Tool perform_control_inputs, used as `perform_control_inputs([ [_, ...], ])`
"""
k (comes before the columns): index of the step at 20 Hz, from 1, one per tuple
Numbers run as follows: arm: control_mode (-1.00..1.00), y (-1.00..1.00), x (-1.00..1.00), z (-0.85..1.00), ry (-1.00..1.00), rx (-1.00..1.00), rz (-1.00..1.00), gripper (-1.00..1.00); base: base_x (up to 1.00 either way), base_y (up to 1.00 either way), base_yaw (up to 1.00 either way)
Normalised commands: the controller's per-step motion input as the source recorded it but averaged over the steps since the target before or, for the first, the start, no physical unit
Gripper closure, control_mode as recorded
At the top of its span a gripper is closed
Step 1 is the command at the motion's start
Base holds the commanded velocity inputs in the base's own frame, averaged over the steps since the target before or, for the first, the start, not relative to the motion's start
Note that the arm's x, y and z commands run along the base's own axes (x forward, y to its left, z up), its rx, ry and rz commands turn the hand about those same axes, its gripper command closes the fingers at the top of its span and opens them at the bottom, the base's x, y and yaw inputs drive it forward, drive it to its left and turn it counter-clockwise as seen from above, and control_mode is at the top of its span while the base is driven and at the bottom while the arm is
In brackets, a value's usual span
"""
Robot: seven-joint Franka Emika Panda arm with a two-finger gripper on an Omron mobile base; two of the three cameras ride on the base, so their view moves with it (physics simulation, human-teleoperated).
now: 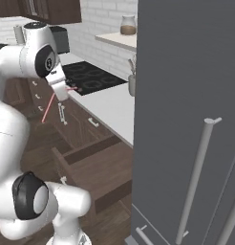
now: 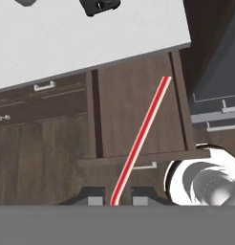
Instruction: Take a straw from the drawer in front and place it inside the glass cup on the dining counter.
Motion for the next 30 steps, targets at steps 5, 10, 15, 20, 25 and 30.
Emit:
perform_control_inputs([
  [5, -1.00, -0.11, -0.88, 0.24, -0.09, 0.00, 0.03, 1.00, 0.00, 0.00, 0.00],
  [10, -1.00, -0.19, -0.58, 0.02, -0.01, 0.03, 0.00, 1.00, 0.00, 0.00, 0.00],
  [15, 1.00, -0.18, -0.25, 0.00, 0.00, 0.03, 0.00, 1.00, -0.12, -0.04, 0.00],
  [20, 1.00, 0.00, 0.00, 0.00, 0.00, 0.00, 0.00, 1.00, -0.99, -0.01, 0.06],
  [25, 1.00, 0.00, 0.00, 0.00, 0.00, 0.00, 0.00, 1.00, -0.99, 0.33, 0.49],
  [30, 1.00, 0.00, 0.00, 0.00, 0.00, 0.00, 0.00, 1.00, -0.71, 0.34, 0.81],
])
